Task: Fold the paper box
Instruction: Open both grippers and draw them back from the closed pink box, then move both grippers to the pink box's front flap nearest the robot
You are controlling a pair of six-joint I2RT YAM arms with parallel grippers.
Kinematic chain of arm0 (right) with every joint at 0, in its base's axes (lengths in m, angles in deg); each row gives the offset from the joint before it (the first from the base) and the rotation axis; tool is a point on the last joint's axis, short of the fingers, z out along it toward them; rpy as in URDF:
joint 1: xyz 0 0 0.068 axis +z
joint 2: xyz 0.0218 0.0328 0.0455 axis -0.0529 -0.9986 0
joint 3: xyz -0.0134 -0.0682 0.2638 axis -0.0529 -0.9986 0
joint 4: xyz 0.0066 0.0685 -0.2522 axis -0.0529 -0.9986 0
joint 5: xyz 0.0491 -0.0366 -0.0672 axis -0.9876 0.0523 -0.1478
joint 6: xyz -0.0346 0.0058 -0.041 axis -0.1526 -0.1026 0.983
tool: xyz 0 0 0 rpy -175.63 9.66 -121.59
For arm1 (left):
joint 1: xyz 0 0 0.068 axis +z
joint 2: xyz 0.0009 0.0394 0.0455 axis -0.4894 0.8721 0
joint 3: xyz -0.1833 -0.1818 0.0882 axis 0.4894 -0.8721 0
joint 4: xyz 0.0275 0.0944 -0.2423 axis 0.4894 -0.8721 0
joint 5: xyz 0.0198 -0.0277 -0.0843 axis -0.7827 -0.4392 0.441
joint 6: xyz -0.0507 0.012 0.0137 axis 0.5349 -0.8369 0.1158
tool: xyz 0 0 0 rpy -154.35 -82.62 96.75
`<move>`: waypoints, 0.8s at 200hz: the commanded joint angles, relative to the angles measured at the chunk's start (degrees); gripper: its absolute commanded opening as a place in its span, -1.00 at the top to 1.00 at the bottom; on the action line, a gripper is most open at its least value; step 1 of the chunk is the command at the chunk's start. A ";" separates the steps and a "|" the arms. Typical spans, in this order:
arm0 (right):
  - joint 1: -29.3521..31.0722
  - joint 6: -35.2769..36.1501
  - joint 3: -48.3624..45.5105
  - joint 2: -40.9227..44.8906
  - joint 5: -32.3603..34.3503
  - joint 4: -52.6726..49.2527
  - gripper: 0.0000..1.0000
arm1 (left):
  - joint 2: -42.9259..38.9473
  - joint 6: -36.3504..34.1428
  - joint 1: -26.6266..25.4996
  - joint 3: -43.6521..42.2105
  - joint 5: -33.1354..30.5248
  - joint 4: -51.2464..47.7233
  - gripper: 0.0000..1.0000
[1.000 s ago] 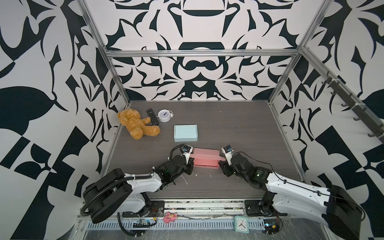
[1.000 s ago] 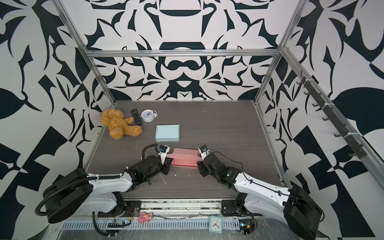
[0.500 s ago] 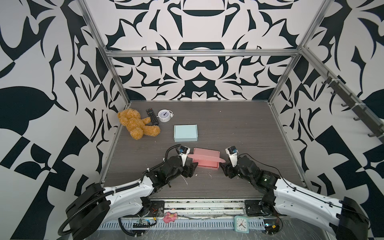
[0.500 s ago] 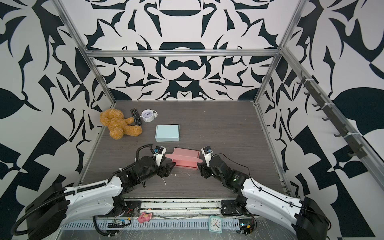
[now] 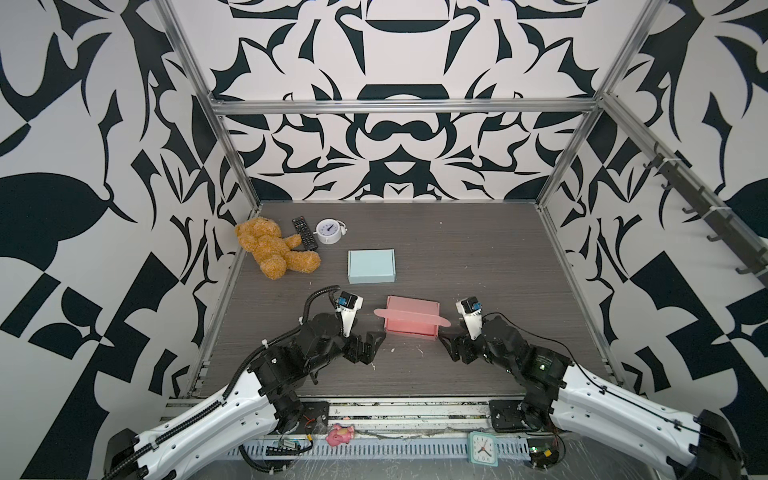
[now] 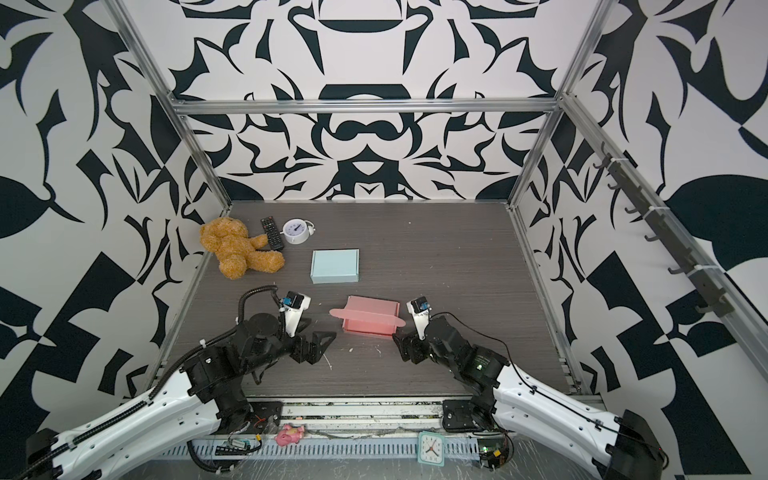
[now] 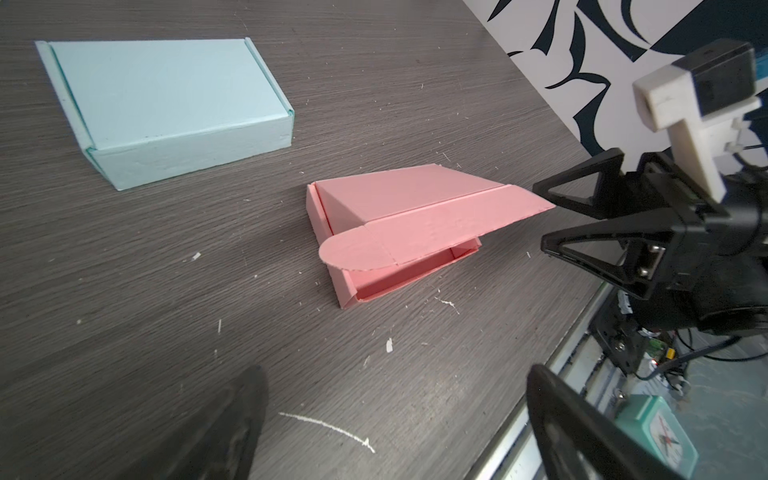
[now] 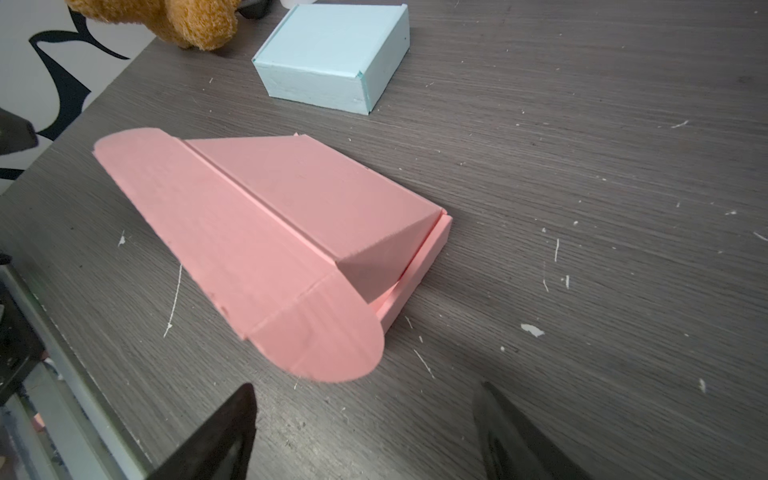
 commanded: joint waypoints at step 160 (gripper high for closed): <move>-0.48 -9.77 28.95 -20.98 0.17 -13.31 -0.99 | 28.20 -2.57 20.36 24.94 22.08 -9.54 -0.98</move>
